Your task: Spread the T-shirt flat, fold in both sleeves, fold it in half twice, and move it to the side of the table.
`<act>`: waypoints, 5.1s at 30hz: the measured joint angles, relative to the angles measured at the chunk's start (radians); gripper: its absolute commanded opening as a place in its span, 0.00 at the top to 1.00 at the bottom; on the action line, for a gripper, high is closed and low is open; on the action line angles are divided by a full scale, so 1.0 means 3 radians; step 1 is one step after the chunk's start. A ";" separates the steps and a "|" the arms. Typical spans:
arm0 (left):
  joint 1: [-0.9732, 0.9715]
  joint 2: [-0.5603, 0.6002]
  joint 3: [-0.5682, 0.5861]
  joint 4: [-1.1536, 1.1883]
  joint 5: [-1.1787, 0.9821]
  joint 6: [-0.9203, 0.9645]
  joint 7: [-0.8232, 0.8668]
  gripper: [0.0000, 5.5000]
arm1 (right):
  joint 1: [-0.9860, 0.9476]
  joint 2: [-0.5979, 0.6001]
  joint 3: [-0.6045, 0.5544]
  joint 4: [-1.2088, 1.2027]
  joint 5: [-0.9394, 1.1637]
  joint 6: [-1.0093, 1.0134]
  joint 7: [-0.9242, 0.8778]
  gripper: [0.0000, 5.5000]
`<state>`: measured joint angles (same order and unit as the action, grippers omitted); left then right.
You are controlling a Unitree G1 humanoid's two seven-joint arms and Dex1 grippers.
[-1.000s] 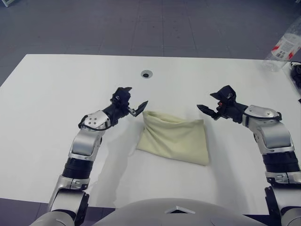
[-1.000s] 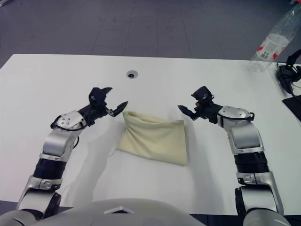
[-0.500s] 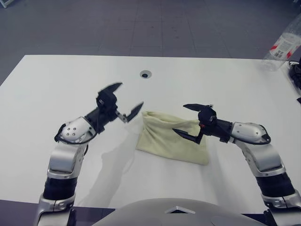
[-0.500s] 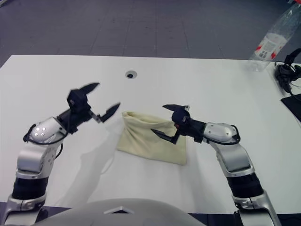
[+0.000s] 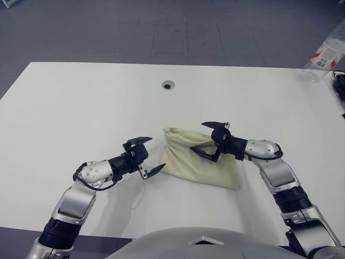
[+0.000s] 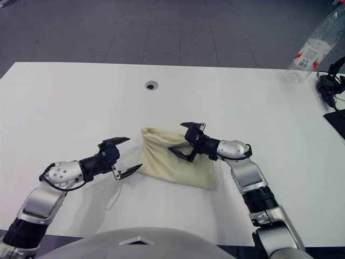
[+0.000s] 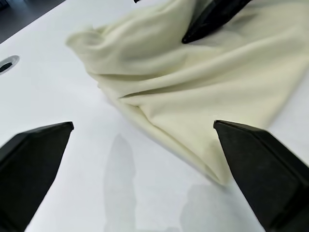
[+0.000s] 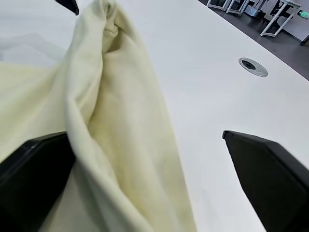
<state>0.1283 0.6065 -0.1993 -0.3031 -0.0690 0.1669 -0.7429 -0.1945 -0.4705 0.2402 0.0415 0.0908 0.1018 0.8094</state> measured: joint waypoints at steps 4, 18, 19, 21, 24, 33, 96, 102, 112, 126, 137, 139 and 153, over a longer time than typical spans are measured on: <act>-0.0076 -0.0025 -0.0126 0.0166 0.0112 -0.0127 0.0036 0.02 | -0.0007 0.0079 -0.0092 0.0001 0.0155 0.0034 0.0007 0.02; -0.0175 -0.0023 -0.0245 0.0345 0.0344 -0.0436 0.0207 0.02 | -0.0244 0.0199 -0.0211 0.0474 0.0017 -0.0027 -0.0274 0.02; -0.0171 -0.0018 -0.0246 0.0345 0.0347 -0.0444 0.0207 0.02 | -0.0259 0.0219 -0.0235 0.0521 0.0028 -0.0028 -0.0293 0.02; -0.0162 -0.0011 -0.0247 0.0344 0.0349 -0.0449 0.0207 0.02 | -0.0301 0.0266 -0.0283 0.0582 0.0058 -0.0028 -0.0320 0.02; -0.0152 0.0000 -0.0249 0.0334 0.0357 -0.0454 0.0212 0.02 | -0.0397 0.0291 -0.0288 0.0740 0.0025 -0.0055 -0.0364 0.02; -0.0118 0.0012 -0.0255 0.0288 0.0409 -0.0456 0.0253 0.02 | -0.0549 0.0192 -0.0020 0.1080 -0.0363 -0.0374 -0.0359 0.02; -0.0112 -0.0074 0.0467 0.0896 -0.0236 -0.0547 -0.0093 0.02 | -0.0809 0.0924 -0.0178 0.2277 0.0303 -0.0953 0.0363 0.02; -0.0057 -0.0072 0.0468 0.0853 -0.0235 -0.0547 -0.0092 0.02 | -0.0738 0.0858 -0.0234 0.2326 0.0325 -0.1065 0.0485 0.02; 0.0013 -0.0068 0.0505 0.0828 -0.0240 -0.0547 -0.0093 0.02 | -0.0869 0.0274 -0.0975 0.3289 0.0461 -0.1564 -0.1095 0.02; 0.0263 -0.0008 0.0694 0.0822 -0.0250 -0.0640 -0.0058 0.02 | -0.0810 -0.0008 -0.1290 0.3840 0.0325 -0.1831 -0.1972 0.02; 0.0284 -0.0020 0.0777 0.0737 -0.0320 -0.0638 0.0013 0.02 | -0.0844 -0.0027 -0.1432 0.3795 0.0333 -0.1780 -0.1413 0.02; 0.0314 -0.0023 0.0866 0.0582 -0.0371 -0.0628 0.0073 0.02 | -0.0864 -0.0032 -0.1456 0.3690 0.0365 -0.1720 -0.1282 0.02; -0.0785 -0.1198 0.0987 -0.0423 -0.0273 0.0138 0.1969 0.02 | -0.0814 -0.0191 -0.1458 0.0550 0.0047 -0.0722 -0.1929 0.02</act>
<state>-0.1072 0.2472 0.0970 -0.4300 -0.1510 0.2084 -0.1520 -0.4387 -0.5277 -0.1973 0.2064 0.1051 -0.1148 0.2308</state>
